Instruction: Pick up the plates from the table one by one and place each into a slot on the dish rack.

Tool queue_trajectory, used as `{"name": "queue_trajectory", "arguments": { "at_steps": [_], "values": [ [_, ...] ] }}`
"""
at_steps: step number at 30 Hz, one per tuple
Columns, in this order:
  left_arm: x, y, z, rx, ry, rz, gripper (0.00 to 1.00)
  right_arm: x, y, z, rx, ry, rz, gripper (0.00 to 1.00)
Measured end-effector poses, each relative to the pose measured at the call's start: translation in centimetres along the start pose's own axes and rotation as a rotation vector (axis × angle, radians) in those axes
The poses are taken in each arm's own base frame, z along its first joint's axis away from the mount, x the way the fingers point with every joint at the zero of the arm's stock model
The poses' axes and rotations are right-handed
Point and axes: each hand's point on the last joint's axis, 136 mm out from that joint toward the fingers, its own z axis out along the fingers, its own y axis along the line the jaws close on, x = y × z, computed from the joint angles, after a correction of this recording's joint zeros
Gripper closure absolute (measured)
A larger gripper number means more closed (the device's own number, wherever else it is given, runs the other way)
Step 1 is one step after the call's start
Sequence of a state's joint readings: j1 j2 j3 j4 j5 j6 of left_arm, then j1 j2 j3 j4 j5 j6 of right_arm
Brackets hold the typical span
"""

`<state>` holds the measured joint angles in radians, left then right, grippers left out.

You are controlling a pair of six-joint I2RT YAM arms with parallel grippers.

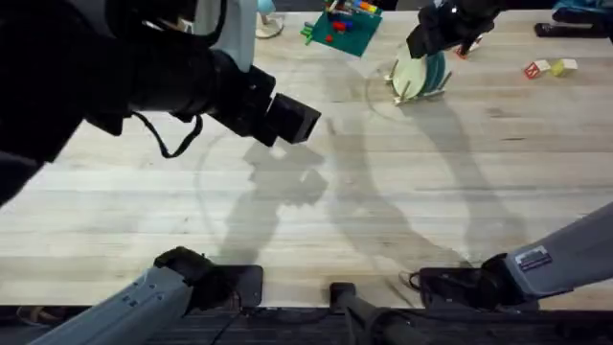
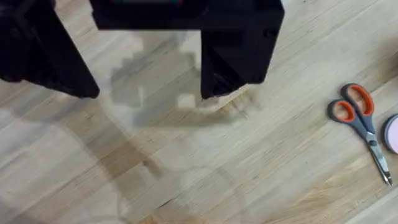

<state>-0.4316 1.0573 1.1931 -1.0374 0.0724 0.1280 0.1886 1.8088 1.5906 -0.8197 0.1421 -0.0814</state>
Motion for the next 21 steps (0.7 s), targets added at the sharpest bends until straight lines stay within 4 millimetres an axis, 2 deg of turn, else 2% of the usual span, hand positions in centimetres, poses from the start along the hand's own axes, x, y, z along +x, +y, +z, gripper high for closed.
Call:
{"name": "queue_trajectory", "arguments": {
  "at_steps": [10, 15, 18, 21],
  "values": [
    [0.0, 0.2, 0.0, -0.010, 0.001, 0.000, 0.006, 0.3, 0.1, -0.4, -0.002, 0.018, -0.005, 0.738],
    [0.0, 0.2, 0.0, -0.010, 0.001, 0.000, 0.006, -1.3, 0.8, -2.5, -0.010, -0.017, -0.023, 0.652],
    [0.0, 0.2, 0.0, -0.010, 0.001, 0.000, 0.006, -1.5, 1.6, -4.4, -0.020, -0.025, -0.042, 0.598],
    [0.0, 0.2, 0.0, -0.010, 0.001, 0.000, 0.006, -1.0, 2.0, -6.6, -0.027, -0.027, -0.054, 0.185]
  ]
}}
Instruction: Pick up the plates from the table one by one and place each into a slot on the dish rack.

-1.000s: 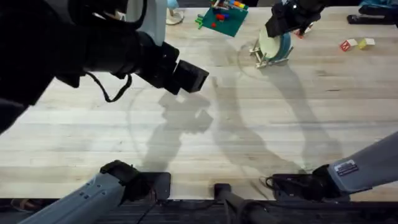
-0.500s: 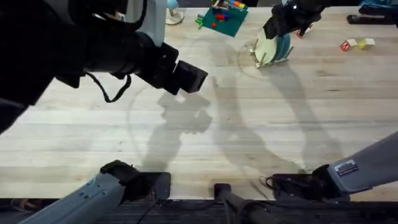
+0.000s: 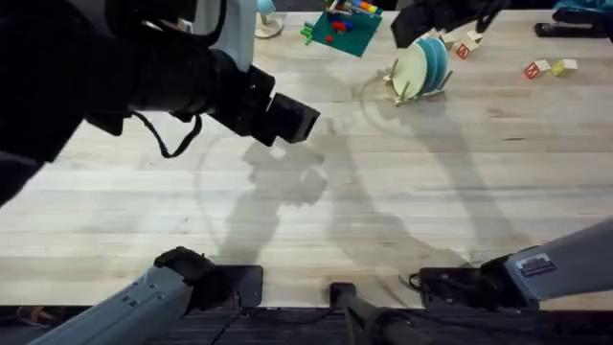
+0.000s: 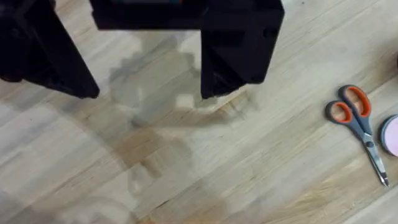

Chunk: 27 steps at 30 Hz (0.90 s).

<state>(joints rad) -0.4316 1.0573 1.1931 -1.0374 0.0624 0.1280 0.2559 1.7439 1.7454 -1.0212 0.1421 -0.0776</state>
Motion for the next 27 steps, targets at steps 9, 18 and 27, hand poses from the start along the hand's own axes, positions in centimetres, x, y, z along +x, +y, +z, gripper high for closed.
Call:
{"name": "queue_trajectory", "arguments": {
  "at_steps": [9, 18, 27],
  "values": [
    [0.0, 0.0, 0.0, 0.000, 0.000, 0.000, 0.006, 2.7, -0.3, -5.8, -0.001, -0.003, 0.004, 0.006],
    [0.0, 0.0, 0.0, 0.000, 0.000, 0.000, 0.006, 6.6, -0.6, -11.5, 0.002, -0.083, 0.072, 0.005],
    [0.0, 0.0, 0.0, 0.000, 0.000, 0.000, 0.007, 11.7, 1.4, -10.3, -0.092, 0.018, 0.112, 0.005]
  ]
}}
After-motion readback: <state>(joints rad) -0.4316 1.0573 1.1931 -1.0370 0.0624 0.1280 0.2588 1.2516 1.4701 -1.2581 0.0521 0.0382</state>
